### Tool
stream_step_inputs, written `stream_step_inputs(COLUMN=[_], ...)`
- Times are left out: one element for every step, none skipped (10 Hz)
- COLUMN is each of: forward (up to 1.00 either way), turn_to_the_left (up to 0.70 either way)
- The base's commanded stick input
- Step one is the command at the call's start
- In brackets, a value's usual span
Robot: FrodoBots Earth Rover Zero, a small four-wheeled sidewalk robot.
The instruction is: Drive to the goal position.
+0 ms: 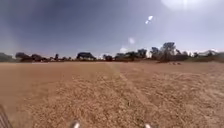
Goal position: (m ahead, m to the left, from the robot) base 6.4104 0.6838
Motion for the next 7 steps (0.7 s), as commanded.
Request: stream_step_inputs(forward=[0.45,0.45,0.45,0.45,0.45,0.45,0.45], turn_to_the_left=[0.0,0.0,0.0,0.0,0.0,0.0,-0.11])
